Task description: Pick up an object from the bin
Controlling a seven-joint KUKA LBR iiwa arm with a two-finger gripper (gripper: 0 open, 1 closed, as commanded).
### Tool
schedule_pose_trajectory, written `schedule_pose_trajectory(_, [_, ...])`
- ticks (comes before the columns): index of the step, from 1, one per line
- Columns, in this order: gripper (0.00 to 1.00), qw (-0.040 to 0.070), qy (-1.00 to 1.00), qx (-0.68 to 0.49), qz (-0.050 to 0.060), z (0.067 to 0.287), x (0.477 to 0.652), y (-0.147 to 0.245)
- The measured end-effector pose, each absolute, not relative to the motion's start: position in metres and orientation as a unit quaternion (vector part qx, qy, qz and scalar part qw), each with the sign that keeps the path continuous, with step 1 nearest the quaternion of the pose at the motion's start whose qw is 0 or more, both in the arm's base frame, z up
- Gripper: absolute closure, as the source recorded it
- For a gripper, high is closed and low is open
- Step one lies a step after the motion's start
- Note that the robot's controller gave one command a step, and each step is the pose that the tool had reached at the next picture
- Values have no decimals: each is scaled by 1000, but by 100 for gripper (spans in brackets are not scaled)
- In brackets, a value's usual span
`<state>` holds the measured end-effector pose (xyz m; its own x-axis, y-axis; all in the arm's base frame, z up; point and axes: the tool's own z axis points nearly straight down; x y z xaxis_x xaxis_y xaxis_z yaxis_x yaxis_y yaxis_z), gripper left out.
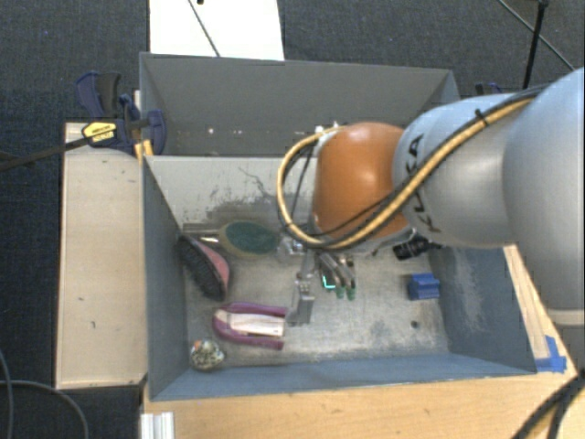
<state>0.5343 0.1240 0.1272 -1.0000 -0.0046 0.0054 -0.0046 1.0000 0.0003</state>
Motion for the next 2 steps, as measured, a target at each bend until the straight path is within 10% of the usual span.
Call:
schedule_pose_trajectory(1, [0,1,-976,219,1,71,496,167])
schedule_pose_trajectory(2, [100,-2,-977,214,1,74,499,165])
